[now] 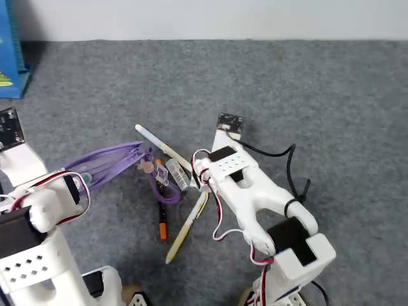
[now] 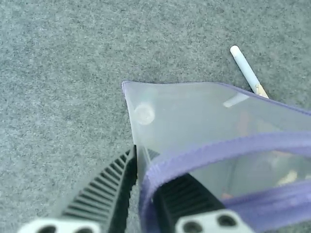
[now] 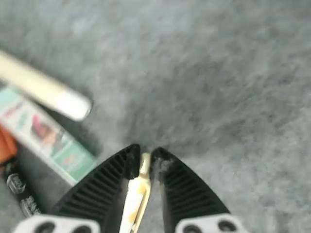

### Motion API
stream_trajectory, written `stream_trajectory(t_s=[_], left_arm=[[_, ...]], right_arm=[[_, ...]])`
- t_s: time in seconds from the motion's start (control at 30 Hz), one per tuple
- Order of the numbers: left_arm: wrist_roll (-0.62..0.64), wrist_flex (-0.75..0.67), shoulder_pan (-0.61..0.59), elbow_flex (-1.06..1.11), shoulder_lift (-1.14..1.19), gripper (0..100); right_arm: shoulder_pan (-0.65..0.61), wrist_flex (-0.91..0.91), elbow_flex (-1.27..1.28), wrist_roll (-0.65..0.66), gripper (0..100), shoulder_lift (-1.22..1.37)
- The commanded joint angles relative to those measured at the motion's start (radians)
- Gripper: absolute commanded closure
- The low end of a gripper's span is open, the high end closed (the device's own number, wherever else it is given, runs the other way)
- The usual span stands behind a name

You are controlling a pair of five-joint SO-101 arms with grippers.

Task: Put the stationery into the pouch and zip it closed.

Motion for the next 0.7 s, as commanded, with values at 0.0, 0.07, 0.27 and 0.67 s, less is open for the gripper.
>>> stream_trajectory(t_s=[0.0,0.07,0.27,0.67], left_arm=[[0.011,0.008,-0.005,-0.038,0.003,99],[0.011,0.008,-0.006,-0.038,0.003,99],[0.011,0.008,-0.005,-0.038,0.003,99],[0.011,0.009,-0.003,-0.025,0.003,99]], right_arm=[[0.002,0.045,-0.029,0.025,99.0,-0.11],[0.013,0.064,-0.029,0.057,99.0,-0.15],[0.065,0.114,-0.028,0.155,99.0,-0.337],[0.058,0.219,-0.029,0.288,99.1,-0.997]])
